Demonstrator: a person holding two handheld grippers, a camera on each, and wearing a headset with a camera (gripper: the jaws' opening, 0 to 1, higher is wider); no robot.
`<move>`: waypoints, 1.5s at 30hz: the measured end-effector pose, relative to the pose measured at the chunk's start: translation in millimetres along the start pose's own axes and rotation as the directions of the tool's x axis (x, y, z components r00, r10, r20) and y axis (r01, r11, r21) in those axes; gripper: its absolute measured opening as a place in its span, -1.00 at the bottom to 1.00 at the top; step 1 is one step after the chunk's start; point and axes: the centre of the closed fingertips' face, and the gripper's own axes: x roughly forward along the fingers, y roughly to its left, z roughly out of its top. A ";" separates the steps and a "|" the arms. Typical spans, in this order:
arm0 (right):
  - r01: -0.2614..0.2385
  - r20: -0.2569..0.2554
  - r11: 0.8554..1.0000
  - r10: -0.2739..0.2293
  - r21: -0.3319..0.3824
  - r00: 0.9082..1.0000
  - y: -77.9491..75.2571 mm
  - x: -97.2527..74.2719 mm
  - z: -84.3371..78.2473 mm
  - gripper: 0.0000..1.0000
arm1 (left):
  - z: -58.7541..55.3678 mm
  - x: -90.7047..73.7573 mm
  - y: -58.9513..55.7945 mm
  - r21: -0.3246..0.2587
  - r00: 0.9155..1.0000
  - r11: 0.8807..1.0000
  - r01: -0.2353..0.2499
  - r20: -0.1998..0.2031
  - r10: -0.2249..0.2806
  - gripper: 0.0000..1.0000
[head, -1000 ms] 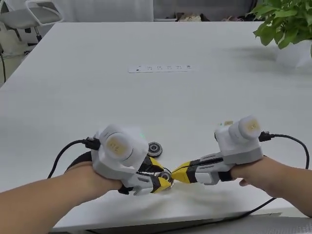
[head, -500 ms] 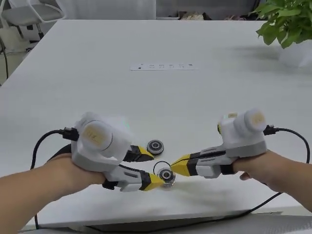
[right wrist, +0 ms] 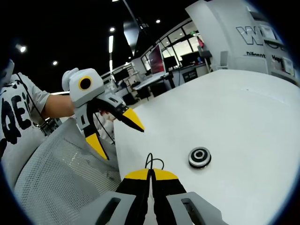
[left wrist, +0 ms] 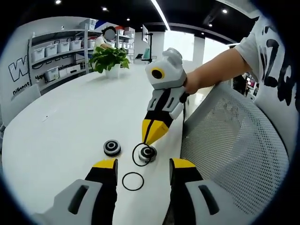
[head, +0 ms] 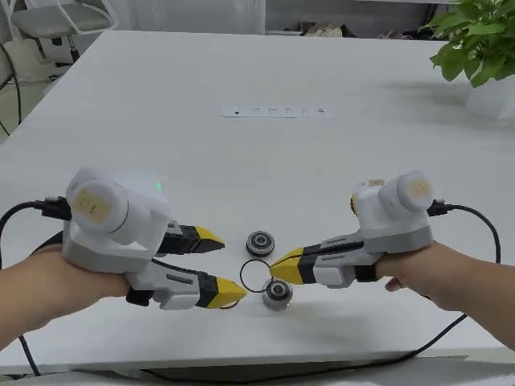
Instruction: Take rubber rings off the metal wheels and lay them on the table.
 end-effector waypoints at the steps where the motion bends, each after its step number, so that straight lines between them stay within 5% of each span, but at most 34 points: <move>1: -0.002 0.000 1.000 0.002 -0.002 1.000 0.3 1.4 1.0 -1.00 | -0.6 -2.2 0.6 0.004 1.000 1.000 -0.005 0.000 0.005 -0.14; 15: -0.036 -0.047 0.999 0.034 -0.027 0.998 7.5 32.5 1.3 -1.00 | -25.6 -26.8 8.4 0.008 0.998 0.998 -0.056 -0.041 0.056 0.04; 25: -0.044 -0.075 0.999 0.042 -0.020 0.996 7.6 46.6 -4.6 -1.00 | -31.5 -35.9 11.8 -0.020 0.996 0.997 -0.078 -0.037 0.078 0.12; 45: 0.043 -0.112 0.997 -0.050 -0.061 0.992 -8.0 54.2 -18.8 -0.95 | -40.7 -38.8 10.2 -0.048 0.995 0.995 -0.083 -0.053 0.080 0.14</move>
